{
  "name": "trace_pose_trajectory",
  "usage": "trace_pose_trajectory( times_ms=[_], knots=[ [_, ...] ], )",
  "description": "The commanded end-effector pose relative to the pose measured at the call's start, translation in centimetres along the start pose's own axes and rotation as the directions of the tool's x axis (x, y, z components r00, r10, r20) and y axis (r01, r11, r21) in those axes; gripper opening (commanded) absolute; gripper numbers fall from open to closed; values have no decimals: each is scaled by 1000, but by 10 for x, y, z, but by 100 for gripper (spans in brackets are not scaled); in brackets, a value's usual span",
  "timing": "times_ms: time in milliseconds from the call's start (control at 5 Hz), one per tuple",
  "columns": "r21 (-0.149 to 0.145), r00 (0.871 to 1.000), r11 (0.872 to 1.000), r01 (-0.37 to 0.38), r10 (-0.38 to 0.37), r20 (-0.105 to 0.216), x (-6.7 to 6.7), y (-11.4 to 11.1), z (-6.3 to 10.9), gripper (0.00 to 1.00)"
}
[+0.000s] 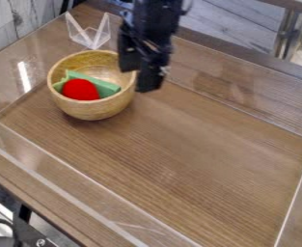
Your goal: Remove the green stick from the brown bowl and put it on the table
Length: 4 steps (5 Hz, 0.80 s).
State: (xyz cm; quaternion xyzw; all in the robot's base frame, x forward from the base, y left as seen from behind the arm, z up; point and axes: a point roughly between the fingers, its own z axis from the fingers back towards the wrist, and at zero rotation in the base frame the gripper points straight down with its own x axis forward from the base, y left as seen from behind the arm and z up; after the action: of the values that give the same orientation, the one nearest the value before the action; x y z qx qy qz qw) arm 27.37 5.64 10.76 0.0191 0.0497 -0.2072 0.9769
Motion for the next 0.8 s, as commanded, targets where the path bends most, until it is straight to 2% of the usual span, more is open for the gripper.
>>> trace_pose_trajectory(
  times_ms=[0, 200, 400, 600],
  knots=[
    [59, 994, 993, 99, -101, 38, -18, 40, 5, 100],
    [74, 982, 980, 184, -187, 31, -41, 76, -5, 100],
    [76, 982, 980, 184, -187, 32, -38, 97, -15, 100],
    [91, 975, 972, 215, -219, 42, -24, 102, -29, 100]
  ],
)
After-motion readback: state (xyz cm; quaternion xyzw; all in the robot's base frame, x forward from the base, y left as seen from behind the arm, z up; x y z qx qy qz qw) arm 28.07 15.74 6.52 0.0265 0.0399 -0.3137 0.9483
